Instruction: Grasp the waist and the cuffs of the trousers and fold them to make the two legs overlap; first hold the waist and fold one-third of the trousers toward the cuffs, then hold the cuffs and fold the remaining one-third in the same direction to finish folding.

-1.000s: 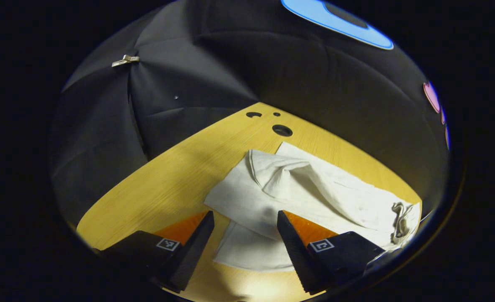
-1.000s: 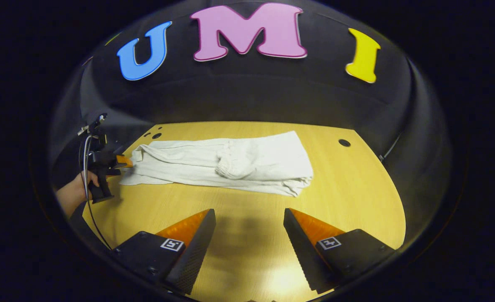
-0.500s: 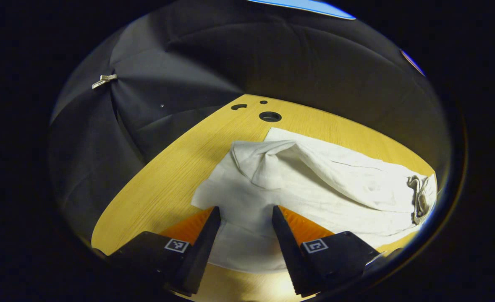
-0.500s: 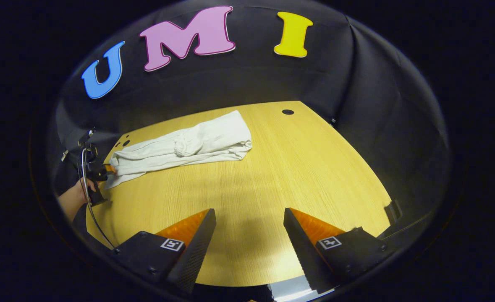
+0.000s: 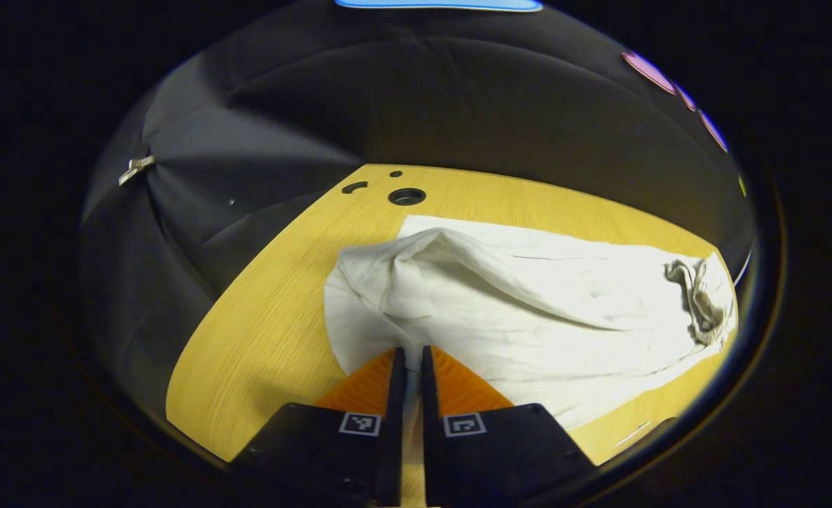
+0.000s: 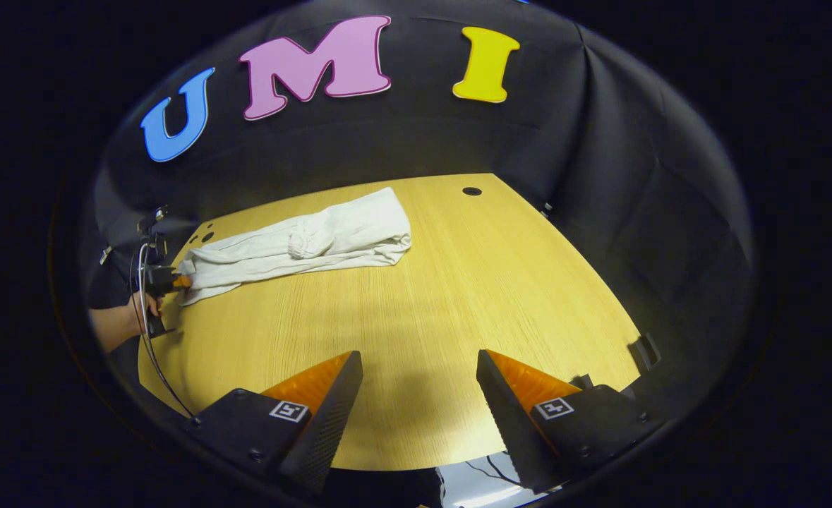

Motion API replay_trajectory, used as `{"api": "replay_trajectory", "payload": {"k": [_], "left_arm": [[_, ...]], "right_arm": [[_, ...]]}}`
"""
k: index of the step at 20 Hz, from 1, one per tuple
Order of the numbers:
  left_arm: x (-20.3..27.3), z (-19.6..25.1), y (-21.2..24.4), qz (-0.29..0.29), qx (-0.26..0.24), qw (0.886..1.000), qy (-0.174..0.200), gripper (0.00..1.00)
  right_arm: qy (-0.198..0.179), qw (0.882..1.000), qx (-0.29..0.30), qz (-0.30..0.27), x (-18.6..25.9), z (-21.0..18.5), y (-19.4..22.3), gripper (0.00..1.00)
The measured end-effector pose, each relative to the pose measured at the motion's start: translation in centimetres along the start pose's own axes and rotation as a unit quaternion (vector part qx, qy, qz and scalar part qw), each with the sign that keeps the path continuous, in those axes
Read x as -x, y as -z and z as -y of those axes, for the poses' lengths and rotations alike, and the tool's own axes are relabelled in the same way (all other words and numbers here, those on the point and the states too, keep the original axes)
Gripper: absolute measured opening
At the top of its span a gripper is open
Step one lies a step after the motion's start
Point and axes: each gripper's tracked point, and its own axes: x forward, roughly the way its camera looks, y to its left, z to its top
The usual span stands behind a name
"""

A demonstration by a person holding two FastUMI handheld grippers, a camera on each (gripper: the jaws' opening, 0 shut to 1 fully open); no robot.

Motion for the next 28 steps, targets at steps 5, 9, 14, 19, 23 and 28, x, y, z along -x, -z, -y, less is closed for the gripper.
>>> {"api": "replay_trajectory", "payload": {"k": [5, 9, 14, 19, 23, 28], "left_arm": [[0.2, 1.2, -0.1, -0.003, -0.038, 0.999, 0.023, 0.06], [1.6, 1.3, -1.7, 0.024, 0.020, 0.999, 0.042, 0.05], [4.9, 2.6, -8.5, 0.090, 0.069, 0.989, 0.091, 0.05], [9.2, 5.5, -14.4, 0.150, 0.062, 0.979, 0.124, 0.05], [12.0, 9.2, -17.4, 0.174, 0.051, 0.972, 0.152, 0.05], [16.8, 16.1, -22.1, 0.213, 0.034, 0.958, 0.188, 0.05]], "right_arm": [[0.015, 1.000, -0.011, -0.006, 0.7, 1.1, 0.9, 1.00], [0.028, 0.999, -0.034, -0.020, 1.8, 2.2, 2.3, 1.00], [0.050, 0.998, -0.041, -0.008, 2.6, 4.1, 1.7, 1.00], [0.056, 0.997, -0.047, 0.011, 3.4, 5.4, 0.7, 1.00], [0.056, 0.996, -0.063, 0.017, 3.2, 6.5, 0.2, 1.00], [0.043, 0.997, -0.059, 0.024, 1.8, 8.5, -1.6, 0.99]]}}
